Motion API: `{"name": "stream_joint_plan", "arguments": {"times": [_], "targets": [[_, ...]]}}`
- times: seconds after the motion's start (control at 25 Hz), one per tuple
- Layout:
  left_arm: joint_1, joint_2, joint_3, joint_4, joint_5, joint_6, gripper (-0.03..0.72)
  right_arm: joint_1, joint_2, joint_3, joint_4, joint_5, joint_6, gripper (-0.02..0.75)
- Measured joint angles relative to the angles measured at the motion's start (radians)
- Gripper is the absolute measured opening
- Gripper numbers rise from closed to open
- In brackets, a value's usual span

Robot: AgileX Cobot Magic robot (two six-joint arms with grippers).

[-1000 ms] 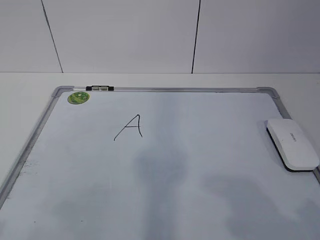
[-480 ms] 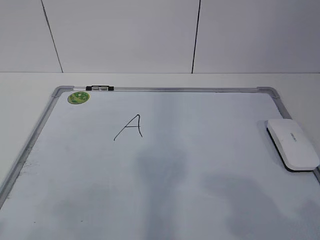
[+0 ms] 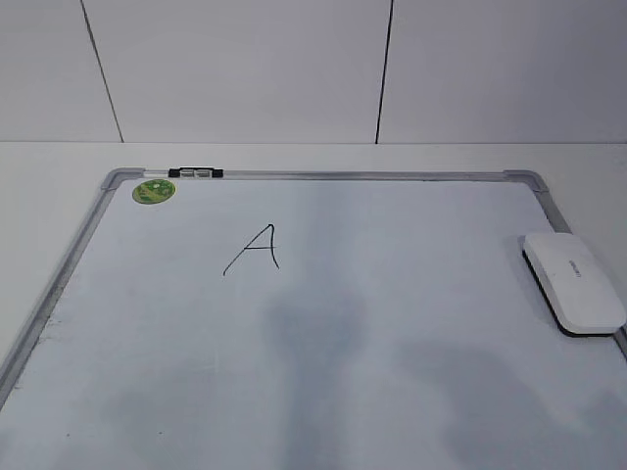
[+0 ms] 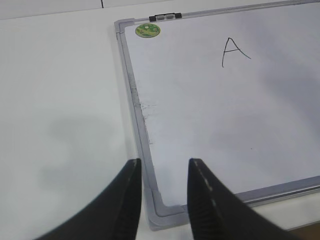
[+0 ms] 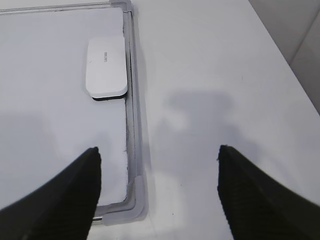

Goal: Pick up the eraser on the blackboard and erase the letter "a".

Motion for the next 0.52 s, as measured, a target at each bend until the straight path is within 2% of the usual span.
{"name": "stream_joint_plan", "arguments": {"times": [0.52], "targets": [[0.000,0.000,0.000,0.000,0.000,0.000,0.235,0.000,0.000,0.000,0.000,0.000,0.000,0.577]]}}
